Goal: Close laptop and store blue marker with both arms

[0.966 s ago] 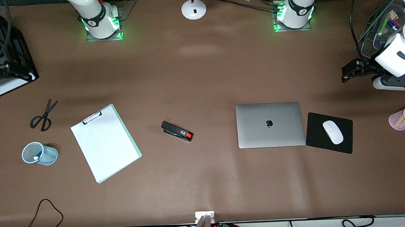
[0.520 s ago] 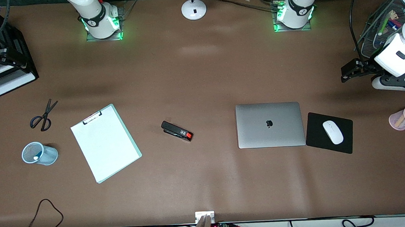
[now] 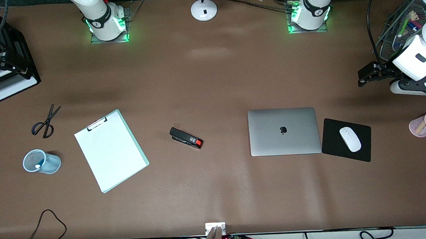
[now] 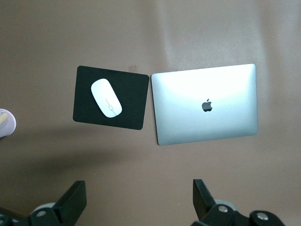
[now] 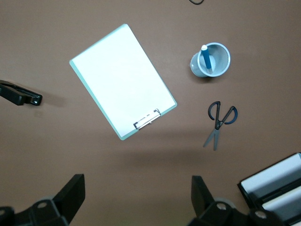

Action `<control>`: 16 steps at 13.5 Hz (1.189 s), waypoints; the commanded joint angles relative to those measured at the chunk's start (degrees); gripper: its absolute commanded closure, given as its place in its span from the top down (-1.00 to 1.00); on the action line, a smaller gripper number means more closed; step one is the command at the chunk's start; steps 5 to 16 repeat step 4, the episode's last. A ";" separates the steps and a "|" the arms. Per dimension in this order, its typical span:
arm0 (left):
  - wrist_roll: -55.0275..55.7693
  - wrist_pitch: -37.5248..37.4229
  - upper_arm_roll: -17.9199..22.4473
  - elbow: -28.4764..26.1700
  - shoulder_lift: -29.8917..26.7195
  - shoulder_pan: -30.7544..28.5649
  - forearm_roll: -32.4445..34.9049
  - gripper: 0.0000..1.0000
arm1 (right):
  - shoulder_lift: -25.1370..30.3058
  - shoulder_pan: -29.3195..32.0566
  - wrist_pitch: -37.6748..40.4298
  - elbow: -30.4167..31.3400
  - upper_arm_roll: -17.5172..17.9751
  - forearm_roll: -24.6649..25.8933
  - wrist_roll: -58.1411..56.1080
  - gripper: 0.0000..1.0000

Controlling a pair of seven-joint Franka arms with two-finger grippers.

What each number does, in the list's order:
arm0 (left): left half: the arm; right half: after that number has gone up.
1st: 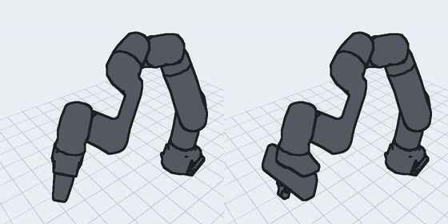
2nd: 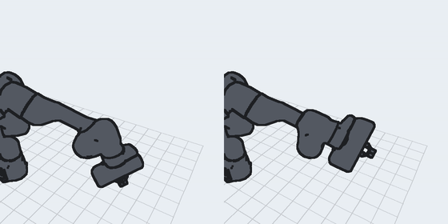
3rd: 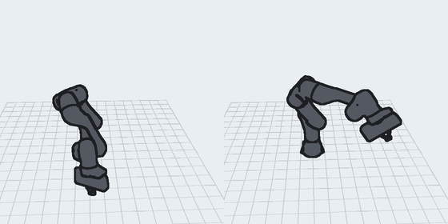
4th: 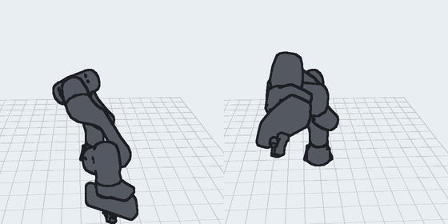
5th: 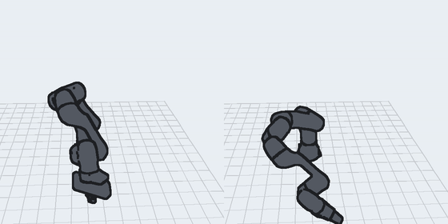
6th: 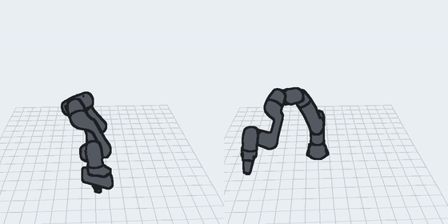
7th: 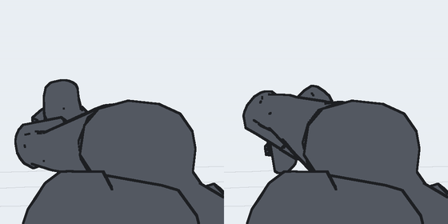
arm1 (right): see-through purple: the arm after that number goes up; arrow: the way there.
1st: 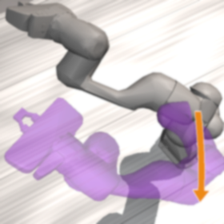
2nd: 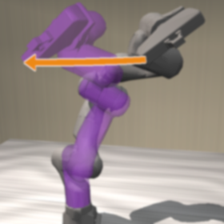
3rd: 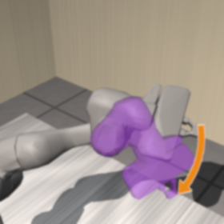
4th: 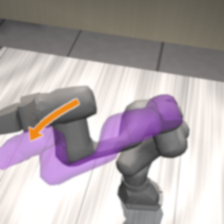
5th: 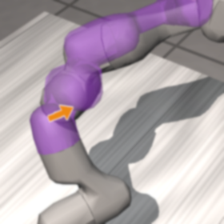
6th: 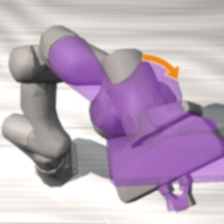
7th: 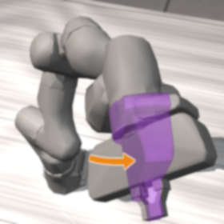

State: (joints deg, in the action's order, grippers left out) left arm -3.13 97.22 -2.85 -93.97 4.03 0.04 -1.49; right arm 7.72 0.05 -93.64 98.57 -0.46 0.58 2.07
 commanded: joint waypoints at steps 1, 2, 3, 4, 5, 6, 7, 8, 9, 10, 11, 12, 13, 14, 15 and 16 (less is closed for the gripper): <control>-1.17 -0.27 0.39 0.54 -0.25 0.31 -0.53 1.00 | -1.57 0.04 0.74 -2.94 0.19 -1.11 0.74 1.00; -1.17 -0.27 0.39 0.54 -0.33 0.31 -0.53 1.00 | -1.65 0.04 0.74 -2.94 0.28 -1.28 0.83 1.00; -1.17 -0.27 0.39 0.54 -0.34 0.40 -0.53 1.00 | -1.74 0.04 0.74 -2.94 0.19 -1.37 0.74 1.00; -1.17 -0.36 0.39 0.54 -0.34 0.40 -0.53 1.00 | -1.74 0.04 0.83 -2.86 0.19 -1.46 0.65 1.00; -1.17 -0.36 0.39 0.54 -0.34 0.40 -0.53 1.00 | -1.74 0.04 0.83 -2.86 0.19 -1.46 0.65 1.00; -1.17 -0.36 0.39 0.54 -0.34 0.40 -0.53 1.00 | -1.74 0.04 0.83 -2.86 0.19 -1.46 0.65 1.00; -1.17 -0.36 0.39 0.54 -0.34 0.40 -0.53 1.00 | -1.74 0.04 0.83 -2.86 0.19 -1.46 0.65 1.00; -1.17 -0.36 0.39 0.54 -0.34 0.40 -0.53 1.00 | -1.74 0.04 0.83 -2.86 0.19 -1.46 0.65 1.00; -1.17 -0.36 0.39 0.54 -0.34 0.40 -0.53 1.00 | -1.74 0.04 0.83 -2.86 0.19 -1.46 0.65 1.00; -1.17 -0.36 0.39 0.54 -0.34 0.40 -0.53 1.00 | -1.74 0.04 0.83 -2.86 0.19 -1.46 0.65 1.00; -1.17 -0.36 0.39 0.54 -0.34 0.40 -0.53 1.00 | -1.74 0.04 0.83 -2.86 0.19 -1.46 0.65 1.00; -1.17 -0.36 0.39 0.54 -0.34 0.40 -0.53 1.00 | -1.74 0.04 0.83 -2.86 0.19 -1.46 0.65 1.00; -1.17 -0.36 0.39 0.54 -0.34 0.40 -0.53 1.00 | -1.74 0.04 0.83 -2.86 0.19 -1.46 0.65 1.00; -1.17 -0.36 0.39 0.54 -0.34 0.40 -0.53 1.00 | -1.74 0.04 0.83 -2.86 0.19 -1.46 0.65 1.00; -1.17 -0.36 0.39 0.54 -0.34 0.40 -0.53 1.00 | -1.74 0.04 0.83 -2.86 0.19 -1.46 0.65 1.00; -1.17 -0.36 0.39 0.54 -0.34 0.40 -0.53 1.00 | -1.74 0.04 0.83 -2.86 0.19 -1.46 0.65 1.00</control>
